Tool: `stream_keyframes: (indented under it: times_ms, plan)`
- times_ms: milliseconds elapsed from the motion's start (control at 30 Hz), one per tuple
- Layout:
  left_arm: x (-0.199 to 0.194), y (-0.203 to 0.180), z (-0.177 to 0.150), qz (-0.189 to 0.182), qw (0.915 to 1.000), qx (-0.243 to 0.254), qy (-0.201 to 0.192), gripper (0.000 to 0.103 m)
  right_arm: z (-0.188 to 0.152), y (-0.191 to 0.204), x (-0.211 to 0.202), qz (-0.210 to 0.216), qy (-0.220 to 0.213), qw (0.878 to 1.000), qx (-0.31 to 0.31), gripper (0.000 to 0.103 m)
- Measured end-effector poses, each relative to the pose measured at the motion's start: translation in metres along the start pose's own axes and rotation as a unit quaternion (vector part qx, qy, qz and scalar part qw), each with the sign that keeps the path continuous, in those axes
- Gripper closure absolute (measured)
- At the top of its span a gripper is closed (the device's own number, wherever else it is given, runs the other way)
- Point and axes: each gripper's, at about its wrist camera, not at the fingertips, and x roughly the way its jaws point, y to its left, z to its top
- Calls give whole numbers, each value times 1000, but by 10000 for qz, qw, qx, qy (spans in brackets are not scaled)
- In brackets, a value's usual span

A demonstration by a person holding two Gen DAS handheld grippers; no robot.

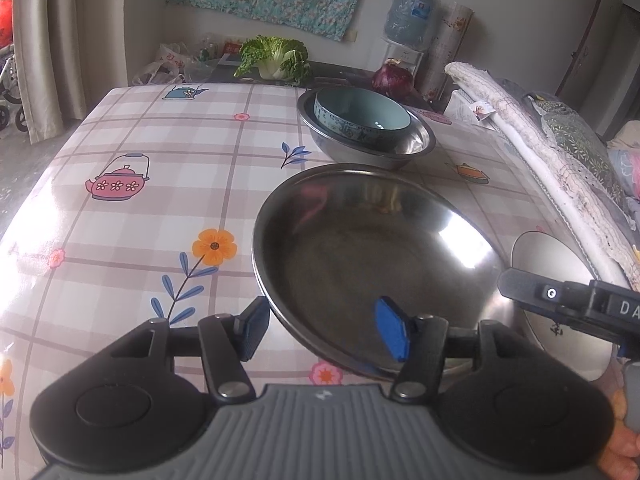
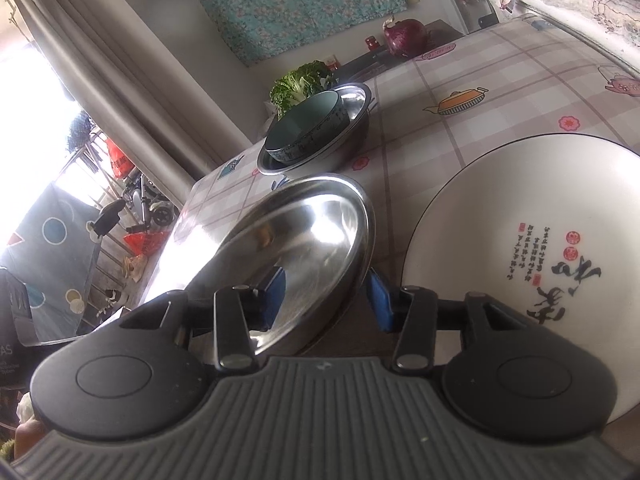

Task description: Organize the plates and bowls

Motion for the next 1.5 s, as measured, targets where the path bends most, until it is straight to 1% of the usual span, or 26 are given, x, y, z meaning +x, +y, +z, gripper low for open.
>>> stream_keyframes:
  times_ms: [267, 567, 733, 933, 1100, 1200, 1333, 1500]
  plan:
    - [-5, 0, -3, 6, 10000, -30, -7, 43, -1, 0, -3, 29, -34, 10000, 10, 56]
    - [-19, -1, -8, 44, 9999, -45, -137, 42, -2, 3, -9, 96, -92, 9999, -9, 54]
    - [-32, -9, -12, -8, 9996, -7, -285, 41, -5, 3, -16, 159, -144, 9998, -9, 54]
    - [-49, -31, -19, -115, 9988, 144, -443, 41, -7, 0, -34, 246, -292, 9993, -13, 53]
    - [-56, -59, -31, -352, 9978, 300, -471, 40, -13, -12, -59, 255, -484, 9985, 10, 53]
    - [-54, -81, -41, -561, 9968, 395, -398, 40, -19, -27, -78, 173, -620, 9979, 30, 53]
    - [-41, -111, -54, -912, 9945, 442, -254, 40, -29, -52, -102, -152, -803, 9967, 12, 52]
    - [-27, -142, -67, -1227, 9910, 456, -265, 40, -37, -89, -132, -572, -1029, 9930, 108, 52]
